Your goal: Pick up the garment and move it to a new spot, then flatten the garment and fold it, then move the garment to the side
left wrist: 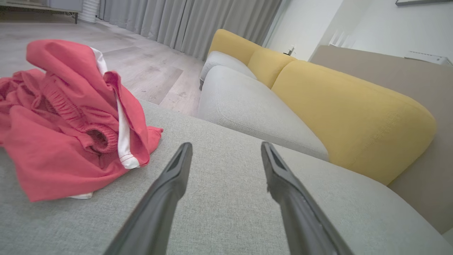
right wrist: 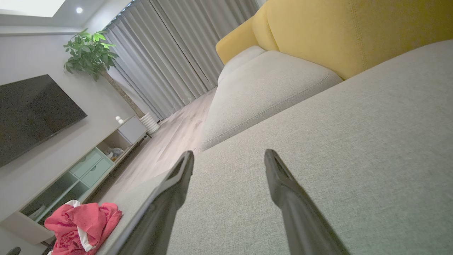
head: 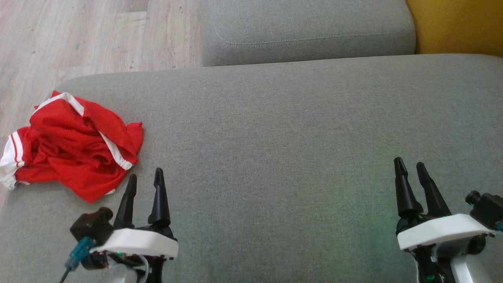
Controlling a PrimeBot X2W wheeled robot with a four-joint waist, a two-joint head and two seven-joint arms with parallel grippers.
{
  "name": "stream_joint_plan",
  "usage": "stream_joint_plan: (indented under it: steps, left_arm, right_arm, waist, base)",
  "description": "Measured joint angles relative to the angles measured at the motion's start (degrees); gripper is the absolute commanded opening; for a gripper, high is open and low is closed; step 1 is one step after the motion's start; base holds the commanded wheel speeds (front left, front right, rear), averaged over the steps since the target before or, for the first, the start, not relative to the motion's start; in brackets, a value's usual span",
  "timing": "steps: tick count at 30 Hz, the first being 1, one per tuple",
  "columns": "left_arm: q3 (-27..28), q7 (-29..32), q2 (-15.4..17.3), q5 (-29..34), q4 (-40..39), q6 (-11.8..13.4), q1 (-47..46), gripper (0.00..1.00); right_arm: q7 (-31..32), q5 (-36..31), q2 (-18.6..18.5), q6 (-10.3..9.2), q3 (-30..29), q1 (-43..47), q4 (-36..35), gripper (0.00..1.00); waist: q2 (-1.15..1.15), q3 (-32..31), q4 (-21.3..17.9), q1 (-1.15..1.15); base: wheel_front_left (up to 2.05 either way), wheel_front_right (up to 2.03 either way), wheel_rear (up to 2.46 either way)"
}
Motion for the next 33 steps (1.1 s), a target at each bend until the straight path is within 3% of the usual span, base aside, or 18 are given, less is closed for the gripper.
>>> stream_joint_plan:
  steps: [18, 33]
  left_arm:
    - [-3.8, -3.3, 0.7, 12.7, 3.4, 2.9, -1.1, 1.0]
    - [-3.7, -5.8, 0.6, 19.7, 5.3, 4.7, -1.2, 1.0]
  right_arm:
    - [0.7, -12.5, -0.2, 0.0, 1.3, 1.2, -2.3, 1.0]
    - [1.2, -18.7, 0.5, 0.0, 1.2, 2.2, -3.4, 1.0]
  waist:
    - [0.0, -0.2, -0.2, 0.0]
    - [0.0, -0.2, -0.1, 0.0]
  base:
    - [0.0, 0.0, 0.0]
    - [0.0, 0.0, 0.0]
